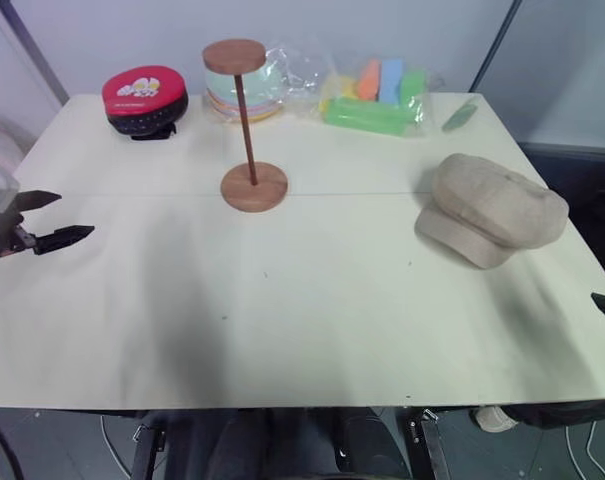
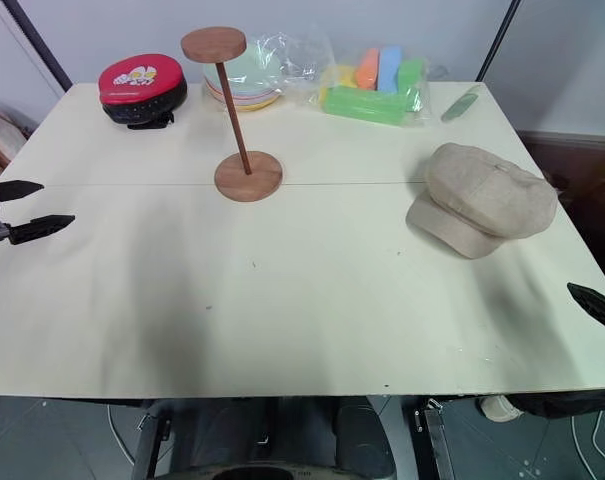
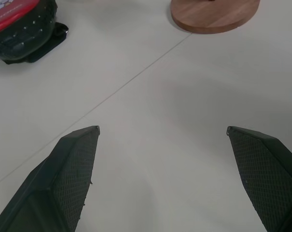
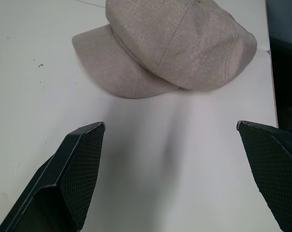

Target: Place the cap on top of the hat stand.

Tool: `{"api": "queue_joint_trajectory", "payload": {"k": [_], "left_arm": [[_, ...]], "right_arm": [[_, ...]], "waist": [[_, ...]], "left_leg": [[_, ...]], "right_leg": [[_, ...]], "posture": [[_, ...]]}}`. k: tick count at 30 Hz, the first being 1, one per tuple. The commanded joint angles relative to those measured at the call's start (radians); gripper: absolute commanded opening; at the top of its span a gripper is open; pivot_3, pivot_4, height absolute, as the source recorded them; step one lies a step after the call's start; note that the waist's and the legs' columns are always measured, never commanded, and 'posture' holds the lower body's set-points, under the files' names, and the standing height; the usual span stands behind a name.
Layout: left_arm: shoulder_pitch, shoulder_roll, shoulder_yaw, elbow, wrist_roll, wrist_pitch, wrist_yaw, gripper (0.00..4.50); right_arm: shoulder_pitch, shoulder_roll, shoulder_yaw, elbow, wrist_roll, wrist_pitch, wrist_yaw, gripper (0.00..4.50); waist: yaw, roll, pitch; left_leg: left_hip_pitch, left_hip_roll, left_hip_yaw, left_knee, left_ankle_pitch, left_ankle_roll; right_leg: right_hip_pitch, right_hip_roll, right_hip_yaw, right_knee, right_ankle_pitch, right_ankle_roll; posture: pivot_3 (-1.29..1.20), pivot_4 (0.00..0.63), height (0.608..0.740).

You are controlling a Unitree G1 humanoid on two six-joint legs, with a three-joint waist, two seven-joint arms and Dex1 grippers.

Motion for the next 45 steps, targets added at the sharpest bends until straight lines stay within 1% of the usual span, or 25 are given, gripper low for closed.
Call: {"api": "queue_joint_trajectory", "payload": {"k": [1, 8, 10, 12, 15, 17, 19, 21, 23, 24, 26, 27, 29, 31, 34, 39, 45], "left_arm": [[-0.01, 0.04, 0.025, -0.015, -0.007, -0.003, -0.005, 4.44], [-0.018, 0.031, 0.028, -0.022, -0.016, 0.024, 0.007, 4.44], [-0.033, 0.02, 0.028, -0.047, -0.042, 0.074, -0.008, 4.44], [-0.04, 0.005, 0.028, -0.131, -0.088, 0.14, -0.036, 4.44], [-0.041, -0.027, 0.03, -0.315, -0.178, 0.284, -0.044, 4.44], [-0.029, -0.054, 0.018, -0.503, -0.285, 0.423, -0.053, 4.44], [-0.015, -0.074, -0.007, -0.667, -0.372, 0.53, -0.064, 4.44], [-0.013, -0.092, -0.041, -0.782, -0.426, 0.596, -0.068, 4.44], [-0.021, -0.11, -0.072, -0.853, -0.459, 0.636, -0.065, 4.44], [-0.031, -0.123, -0.09, -0.877, -0.47, 0.649, -0.062, 4.44], [-0.061, -0.16, -0.139, -0.913, -0.486, 0.668, -0.064, 4.44], [-0.072, -0.172, -0.156, -0.923, -0.489, 0.674, -0.063, 4.44], [-0.103, -0.207, -0.196, -0.922, -0.481, 0.673, -0.066, 4.44], [-0.135, -0.237, -0.227, -0.911, -0.471, 0.667, -0.066, 4.44], [-0.184, -0.269, -0.245, -0.885, -0.471, 0.674, -0.061, 4.44], [-0.211, -0.28, -0.255, -0.87, -0.467, 0.672, -0.066, 4.44], [-0.219, -0.284, -0.251, -0.859, -0.457, 0.665, -0.061, 4.44]], "right_arm": [[-0.003, -0.005, -0.014, 0.004, -0.011, -0.022, 0.007, 4.5], [-0.007, 0.005, -0.003, -0.003, -0.037, -0.046, -0.001, 4.5], [-0.011, -0.001, 0.006, -0.017, -0.051, -0.04, -0.016, 4.5], [-0.028, -0.016, 0.023, -0.042, -0.072, -0.022, -0.055, 4.5], [-0.046, -0.04, 0.055, -0.118, -0.117, 0.008, -0.112, 4.5], [-0.043, -0.062, 0.104, -0.254, -0.171, 0.047, -0.166, 4.5], [-0.056, -0.086, 0.167, -0.394, -0.213, 0.113, -0.23, 4.5], [-0.094, -0.102, 0.255, -0.505, -0.254, 0.178, -0.308, 4.5], [-0.146, -0.1, 0.348, -0.577, -0.289, 0.237, -0.38, 4.5], [-0.171, -0.101, 0.406, -0.602, -0.321, 0.258, -0.417, 4.5], [-0.236, -0.093, 0.581, -0.625, -0.435, 0.278, -0.525, 4.5], [-0.261, -0.087, 0.642, -0.629, -0.478, 0.286, -0.561, 4.5], [-0.342, -0.068, 0.832, -0.585, -0.627, 0.283, -0.657, 4.5], [-0.414, -0.05, 0.997, -0.533, -0.748, 0.278, -0.702, 4.5], [-0.494, 0.005, 1.136, -0.446, -0.852, 0.296, -0.731, 4.5], [-0.574, 0.101, 1.216, -0.269, -0.957, 0.271, -0.779, 4.5], [-0.705, 0.19, 1.262, 0.013, -1.047, 0.151, -0.844, 4.5]], "waist": [[0.001, 0.0, 0.0], [0.0, 0.0, 0.0], [0.0, 0.0, 0.0], [0.001, 0.0, 0.0], [0.003, 0.0, 0.0], [0.002, 0.0, 0.0], [0.001, 0.0, 0.0], [-0.004, 0.0, 0.0], [-0.004, 0.0, 0.0], [-0.003, 0.0, 0.0], [-0.001, 0.0, 0.0], [0.0, 0.0, 0.0], [0.003, -0.001, 0.0], [0.003, -0.001, 0.0], [0.001, 0.0, 0.0], [-0.002, 0.0, 0.0], [-0.005, -0.001, 0.0]], "left_leg": [[0.0, 0.0, 0.0, 0.0, 0.0, 0.0], [0.0, 0.0, 0.0, 0.0, 0.0, 0.0], [0.0, 0.0, 0.0, 0.0, 0.0, 0.0], [0.0, 0.0, 0.0, 0.0, 0.0, 0.0], [0.0, 0.0, 0.0, 0.001, 0.0, 0.0], [0.0, 0.0, 0.0, 0.002, 0.0, 0.0], [-0.001, 0.0, -0.001, 0.002, 0.0, 0.0], [0.0, 0.0, 0.0, 0.002, 0.0, 0.0], [0.0, 0.001, 0.0, 0.002, 0.0, 0.0], [0.0, 0.001, 0.0, 0.002, 0.0, 0.0], [0.0, 0.0, -0.001, 0.002, 0.0, 0.0], [0.0, 0.0, -0.001, 0.003, 0.0, 0.0], [-0.001, -0.001, 0.0, 0.004, 0.0, 0.0], [-0.001, -0.001, 0.0, 0.004, 0.0, 0.0], [-0.002, -0.001, 0.0, 0.004, 0.0, 0.0], [-0.002, -0.001, 0.0, 0.003, 0.0, 0.0], [-0.001, -0.001, 0.0, 0.004, 0.0, 0.0]], "right_leg": [[0.0, 0.0, 0.0, 0.0, 0.0, 0.0], [0.0, 0.0, 0.0, 0.0, 0.0, 0.0], [0.0, 0.0, 0.0, 0.0, 0.0, 0.001], [0.0, 0.0, 0.0, 0.0, 0.0, 0.001], [0.0, 0.0, 0.0, 0.001, 0.0, 0.001], [0.0, 0.0, 0.0, 0.001, 0.0, 0.001], [0.0, 0.0, 0.0, 0.001, 0.0, 0.001], [0.0, 0.001, 0.0, 0.002, 0.0, 0.002], [0.0, 0.001, 0.001, 0.002, 0.0, 0.002], [0.0, 0.002, 0.001, 0.002, 0.0, 0.002], [0.0, 0.002, 0.0, 0.002, 0.0, 0.002], [0.0, 0.002, 0.0, 0.002, 0.0, 0.002], [0.0, 0.002, 0.0, 0.002, -0.001, 0.0], [-0.001, 0.001, 0.0, 0.002, -0.002, -0.001], [-0.002, 0.002, 0.0, 0.002, -0.001, 0.0], [-0.002, 0.002, 0.001, 0.003, 0.0, 0.002], [-0.002, 0.003, 0.0, 0.003, 0.0, 0.002]], "posture": [[0.0, 0.15, 0.74], [0.0, 0.15, 0.74], [0.0, 0.15, 0.74], [0.0, 0.15, 0.74], [0.0, 0.15, 0.74], [0.0, 0.15, 0.74], [0.0, 0.15, 0.74], [0.0, 0.15, 0.74], [0.0, 0.15, 0.74], [0.0, 0.15, 0.74], [0.0, 0.15, 0.74], [0.0, 0.15, 0.74], [0.0, 0.15, 0.74], [0.0, 0.15, 0.74], [0.0, 0.15, 0.74], [0.0, 0.15, 0.74], [0.0, 0.15, 0.74]]}}
